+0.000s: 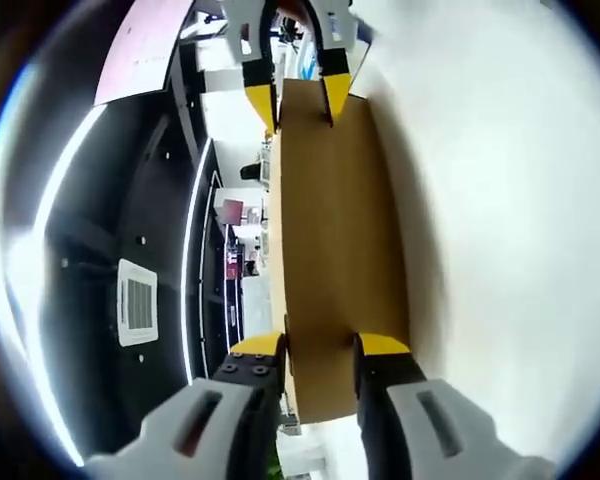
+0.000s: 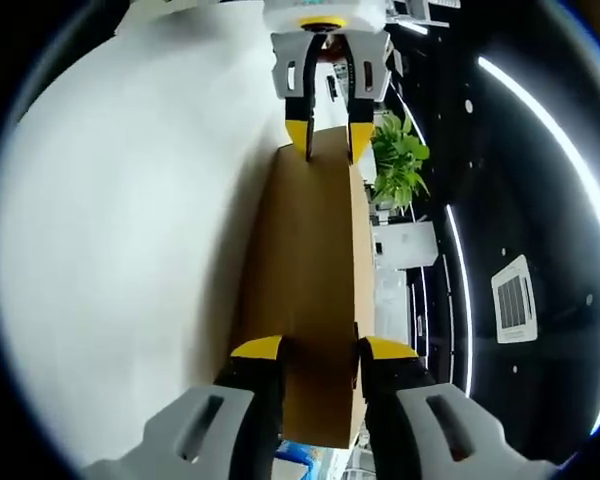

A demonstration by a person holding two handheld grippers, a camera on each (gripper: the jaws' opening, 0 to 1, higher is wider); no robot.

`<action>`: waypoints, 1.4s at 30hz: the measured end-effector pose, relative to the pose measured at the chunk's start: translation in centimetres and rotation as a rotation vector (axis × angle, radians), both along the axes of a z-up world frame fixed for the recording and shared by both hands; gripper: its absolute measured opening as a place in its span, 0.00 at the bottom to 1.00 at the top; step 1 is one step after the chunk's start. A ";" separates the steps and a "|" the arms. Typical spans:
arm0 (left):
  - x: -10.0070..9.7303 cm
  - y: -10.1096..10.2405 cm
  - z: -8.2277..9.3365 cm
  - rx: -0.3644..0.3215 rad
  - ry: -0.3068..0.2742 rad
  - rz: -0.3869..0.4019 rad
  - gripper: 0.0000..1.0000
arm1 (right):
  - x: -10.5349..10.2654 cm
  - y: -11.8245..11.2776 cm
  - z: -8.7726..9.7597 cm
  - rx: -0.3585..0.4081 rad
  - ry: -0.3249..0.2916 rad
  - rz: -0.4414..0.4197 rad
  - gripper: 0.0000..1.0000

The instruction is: Operate the shoe box by opening the lid, removing the specified soft item, and placing it in the target area until the item is outside and the box remains undamaged.

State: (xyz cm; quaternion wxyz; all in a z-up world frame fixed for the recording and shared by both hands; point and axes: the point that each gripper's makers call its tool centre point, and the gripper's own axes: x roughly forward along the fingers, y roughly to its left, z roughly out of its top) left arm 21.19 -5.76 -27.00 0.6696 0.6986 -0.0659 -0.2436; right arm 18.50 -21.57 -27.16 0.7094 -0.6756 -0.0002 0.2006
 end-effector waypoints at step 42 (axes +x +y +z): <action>-4.6 -3.0 -0.1 -0.027 0.020 -0.009 0.27 | -4.2 -3.0 0.2 0.062 -0.009 -0.009 0.29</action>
